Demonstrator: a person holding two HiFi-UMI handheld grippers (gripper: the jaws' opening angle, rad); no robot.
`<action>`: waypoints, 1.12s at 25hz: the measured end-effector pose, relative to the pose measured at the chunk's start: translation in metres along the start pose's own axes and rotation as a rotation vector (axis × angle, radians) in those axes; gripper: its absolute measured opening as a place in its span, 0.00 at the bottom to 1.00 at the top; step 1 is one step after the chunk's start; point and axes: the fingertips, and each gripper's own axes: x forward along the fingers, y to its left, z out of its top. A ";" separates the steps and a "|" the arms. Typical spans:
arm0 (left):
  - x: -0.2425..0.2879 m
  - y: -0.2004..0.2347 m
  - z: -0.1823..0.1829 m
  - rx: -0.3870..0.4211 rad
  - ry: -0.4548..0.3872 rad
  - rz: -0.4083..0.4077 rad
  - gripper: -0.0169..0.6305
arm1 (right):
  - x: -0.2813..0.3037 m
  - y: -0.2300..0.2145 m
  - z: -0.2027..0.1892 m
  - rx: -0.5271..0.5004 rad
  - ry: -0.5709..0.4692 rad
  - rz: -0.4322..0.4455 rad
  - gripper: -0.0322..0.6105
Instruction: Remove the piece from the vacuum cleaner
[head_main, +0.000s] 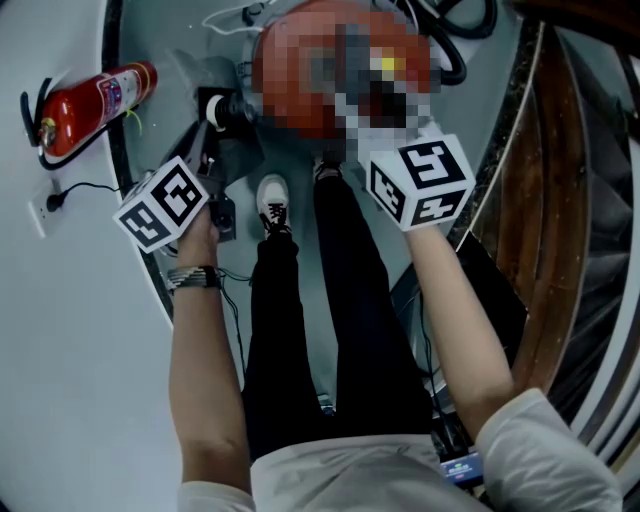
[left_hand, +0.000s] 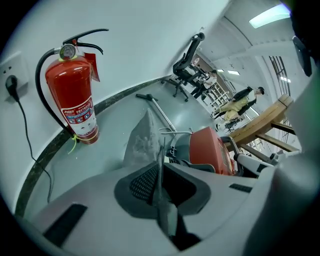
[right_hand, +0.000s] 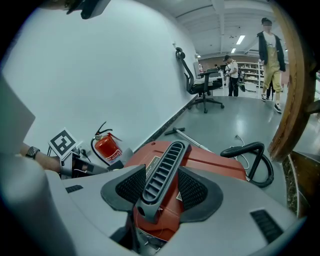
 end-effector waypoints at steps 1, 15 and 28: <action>0.000 0.000 0.000 -0.010 0.000 -0.003 0.08 | 0.000 0.000 0.000 0.000 0.000 0.001 0.36; 0.000 -0.007 0.001 0.557 0.087 0.124 0.08 | 0.001 0.000 0.000 0.000 -0.006 0.035 0.36; 0.001 -0.007 0.001 0.783 0.126 0.119 0.09 | 0.001 0.001 0.000 -0.007 0.000 0.048 0.37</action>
